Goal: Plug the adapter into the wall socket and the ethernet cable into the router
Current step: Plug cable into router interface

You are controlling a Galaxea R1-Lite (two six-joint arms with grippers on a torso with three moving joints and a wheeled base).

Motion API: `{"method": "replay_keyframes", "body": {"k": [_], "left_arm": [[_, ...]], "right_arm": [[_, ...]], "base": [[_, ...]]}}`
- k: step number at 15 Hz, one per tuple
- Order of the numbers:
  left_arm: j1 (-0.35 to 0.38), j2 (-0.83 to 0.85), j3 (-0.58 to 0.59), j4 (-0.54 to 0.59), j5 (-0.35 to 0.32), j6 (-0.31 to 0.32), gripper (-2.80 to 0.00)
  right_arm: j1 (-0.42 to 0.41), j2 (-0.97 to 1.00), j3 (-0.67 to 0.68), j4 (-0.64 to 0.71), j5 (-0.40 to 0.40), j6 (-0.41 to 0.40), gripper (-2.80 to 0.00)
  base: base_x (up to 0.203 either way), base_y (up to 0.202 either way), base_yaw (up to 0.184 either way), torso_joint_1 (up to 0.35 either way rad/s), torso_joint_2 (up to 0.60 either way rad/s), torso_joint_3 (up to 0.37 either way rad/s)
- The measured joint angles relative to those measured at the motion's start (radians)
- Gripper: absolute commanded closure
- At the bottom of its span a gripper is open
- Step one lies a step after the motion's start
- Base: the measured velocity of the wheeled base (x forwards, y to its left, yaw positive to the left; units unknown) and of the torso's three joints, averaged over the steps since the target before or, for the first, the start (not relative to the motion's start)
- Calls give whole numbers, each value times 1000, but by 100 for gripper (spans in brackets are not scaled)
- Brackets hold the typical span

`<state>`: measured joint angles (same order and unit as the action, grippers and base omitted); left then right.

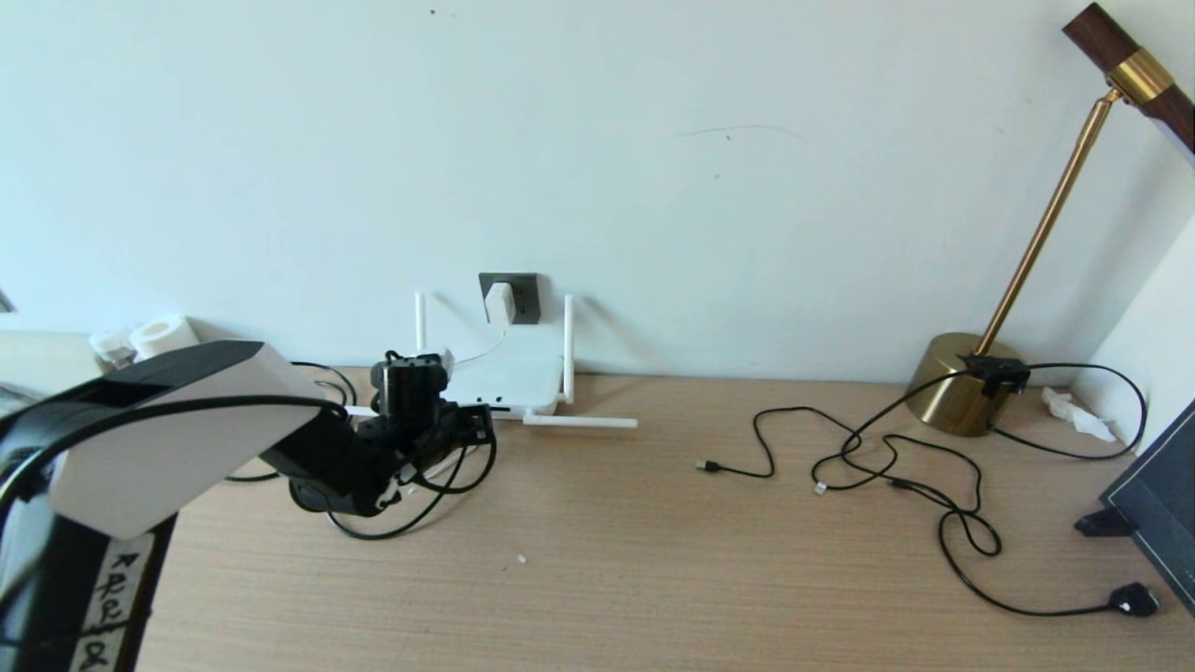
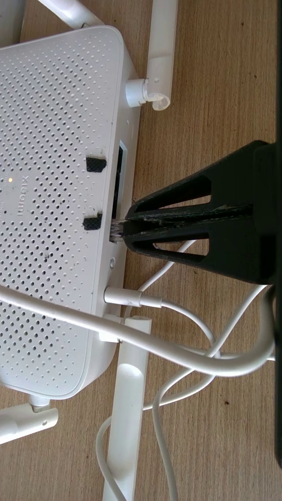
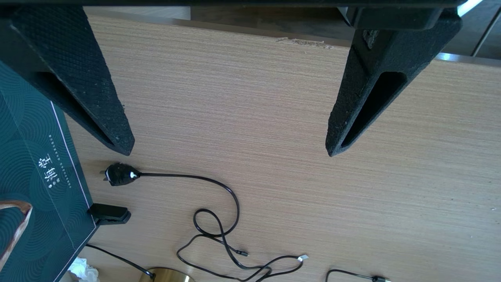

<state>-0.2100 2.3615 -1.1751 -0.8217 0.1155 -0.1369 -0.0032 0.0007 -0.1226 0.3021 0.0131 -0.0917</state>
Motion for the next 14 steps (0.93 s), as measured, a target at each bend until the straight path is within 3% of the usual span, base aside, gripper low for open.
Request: {"method": "replay_keyframes", "body": {"k": [14], "left_arm": [[0, -2, 3, 0, 0, 0, 0]], "right_arm": [[0, 0, 0, 0, 0, 1, -280]], "base": [[0, 0, 0, 0, 0, 0]]}}
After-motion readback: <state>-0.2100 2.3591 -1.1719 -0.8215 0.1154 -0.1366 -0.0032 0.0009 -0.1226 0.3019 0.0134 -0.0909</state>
